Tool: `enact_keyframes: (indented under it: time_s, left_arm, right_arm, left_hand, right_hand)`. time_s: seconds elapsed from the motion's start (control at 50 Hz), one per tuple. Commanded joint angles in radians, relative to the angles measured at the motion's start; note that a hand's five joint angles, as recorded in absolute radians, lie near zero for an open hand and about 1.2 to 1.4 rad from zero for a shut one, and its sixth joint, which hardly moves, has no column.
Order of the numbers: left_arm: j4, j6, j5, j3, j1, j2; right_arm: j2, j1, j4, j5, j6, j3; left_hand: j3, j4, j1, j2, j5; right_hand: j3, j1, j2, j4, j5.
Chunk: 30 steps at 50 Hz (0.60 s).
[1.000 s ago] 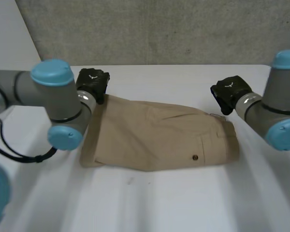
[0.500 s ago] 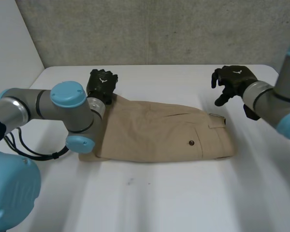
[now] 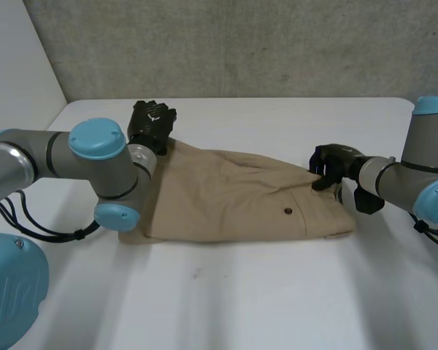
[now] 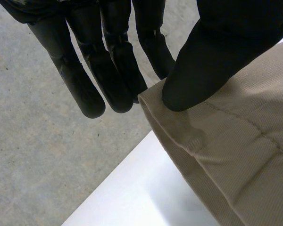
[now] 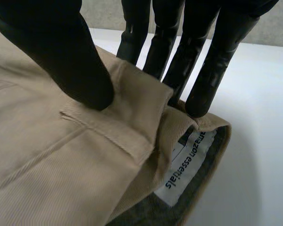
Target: Fold the shorts.
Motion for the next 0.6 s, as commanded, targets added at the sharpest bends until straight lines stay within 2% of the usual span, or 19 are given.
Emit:
enact_keyframes:
  time_s: [0.02,0.12,0.18,0.24,0.34,0.46,0.54,0.56,0.58,0.6]
  left_arm:
    - [0.028,0.0,0.003,0.022,0.004,-0.009]
    - [0.101,0.0,0.028,0.042,0.007,-0.043]
    - [0.132,0.0,0.061,0.059,0.01,-0.066]
    - [0.158,0.002,0.11,0.103,0.013,-0.128]
    - [0.16,0.003,0.114,0.168,0.024,-0.193]
    - [0.172,0.007,0.121,0.198,0.03,-0.236]
    - [0.235,0.005,0.121,0.2,0.032,-0.235]
    - [0.251,0.005,0.121,0.195,0.032,-0.232]
    - [0.268,0.005,0.121,0.191,0.032,-0.228]
    - [0.293,0.005,0.123,0.183,0.032,-0.222]
  right_arm:
    - [-0.02,0.015,-0.097,0.035,-0.022,-0.002]
    - [-0.049,0.046,-0.229,0.175,-0.057,0.037]
    - [-0.037,0.072,-0.234,0.224,-0.144,0.04]
    - [-0.011,0.113,-0.255,0.257,-0.311,0.046]
    - [0.014,0.146,-0.353,0.369,-0.46,0.055]
    - [0.04,0.153,-0.407,0.383,-0.525,0.054]
    - [0.025,0.158,-0.448,0.382,-0.542,0.06]
    - [0.007,0.159,-0.476,0.379,-0.533,0.07]
    - [-0.004,0.159,-0.49,0.377,-0.533,0.077]
    - [-0.017,0.161,-0.501,0.379,-0.534,0.087]
  left_hand:
    - [0.204,0.198,0.253,0.196,0.242]
    - [0.204,0.198,0.253,0.196,0.242]
    - [0.204,0.198,0.253,0.196,0.242]
    - [0.204,0.198,0.253,0.196,0.242]
    - [0.204,0.198,0.253,0.196,0.242]
    - [0.204,0.198,0.253,0.196,0.242]
    - [0.204,0.198,0.253,0.196,0.242]
    - [0.204,0.198,0.253,0.196,0.242]
    - [0.204,0.198,0.253,0.196,0.242]
    - [-0.005,-0.011,0.044,-0.013,0.033]
  right_hand:
    - [0.258,0.434,0.22,0.219,0.27]
    - [0.258,0.434,0.22,0.219,0.27]
    - [0.258,0.434,0.22,0.219,0.27]
    - [0.258,0.434,0.22,0.219,0.27]
    - [0.258,0.434,0.22,0.219,0.27]
    - [0.258,0.434,0.22,0.219,0.27]
    - [0.232,0.409,0.195,0.194,0.245]
    - [-0.218,-0.042,-0.255,-0.257,-0.206]
    - [-0.464,-0.287,-0.501,-0.503,-0.451]
    - [-0.644,-0.467,-0.681,-0.682,-0.631]
